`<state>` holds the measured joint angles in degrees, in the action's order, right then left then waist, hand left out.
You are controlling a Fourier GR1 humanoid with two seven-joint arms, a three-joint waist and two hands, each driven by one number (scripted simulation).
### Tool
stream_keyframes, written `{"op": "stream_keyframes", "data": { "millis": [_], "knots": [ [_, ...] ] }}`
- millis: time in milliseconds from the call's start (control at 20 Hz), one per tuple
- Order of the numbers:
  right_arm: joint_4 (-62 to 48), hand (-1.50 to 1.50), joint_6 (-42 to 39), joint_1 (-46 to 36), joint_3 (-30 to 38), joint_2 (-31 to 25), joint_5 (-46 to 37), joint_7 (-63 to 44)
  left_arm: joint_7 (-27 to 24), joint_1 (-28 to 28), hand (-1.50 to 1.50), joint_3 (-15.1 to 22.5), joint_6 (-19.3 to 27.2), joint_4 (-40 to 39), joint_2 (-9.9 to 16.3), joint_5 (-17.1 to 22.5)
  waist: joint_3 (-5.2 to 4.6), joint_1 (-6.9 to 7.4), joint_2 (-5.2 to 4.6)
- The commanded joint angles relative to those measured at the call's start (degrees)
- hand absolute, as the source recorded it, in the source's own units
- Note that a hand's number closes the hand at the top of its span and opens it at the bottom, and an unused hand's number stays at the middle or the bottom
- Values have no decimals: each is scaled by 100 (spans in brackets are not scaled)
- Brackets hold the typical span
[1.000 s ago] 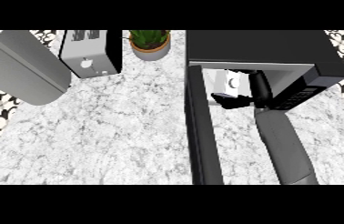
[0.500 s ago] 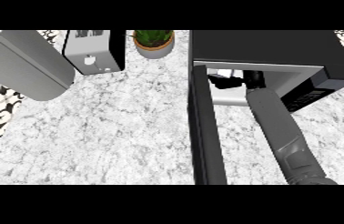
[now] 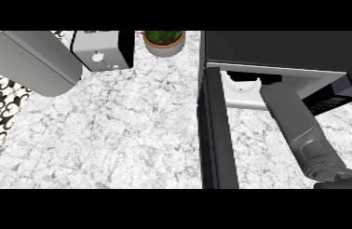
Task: Pick up the milk, place it into the microwave and close the microwave
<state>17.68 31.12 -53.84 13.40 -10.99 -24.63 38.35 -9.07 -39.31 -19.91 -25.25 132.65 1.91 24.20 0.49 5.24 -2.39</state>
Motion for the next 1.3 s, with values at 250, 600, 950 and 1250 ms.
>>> {"op": "stream_keyframes", "data": {
  "millis": [250, 600, 950, 1250],
  "knots": [
    [-752, 150, 660, -450, -171, -409, -480, -57, 69, 461, -150, -18, 92, -286, 101, -39, -31, 117, -63],
    [-1386, -150, 2300, -341, -310, -693, -868, -1256, 137, 476, -150, -2, 41, -237, 198, -226, -34, 256, -126],
    [-1024, -150, 1026, -558, -192, -748, -672, -280, 146, 599, -150, -33, -36, -383, 334, -386, -12, 200, -86],
    [-970, -150, 691, -399, 2, -360, -442, 294, 150, 720, -150, 223, -137, -330, 301, -503, -3, 204, -101]
  ]
}}
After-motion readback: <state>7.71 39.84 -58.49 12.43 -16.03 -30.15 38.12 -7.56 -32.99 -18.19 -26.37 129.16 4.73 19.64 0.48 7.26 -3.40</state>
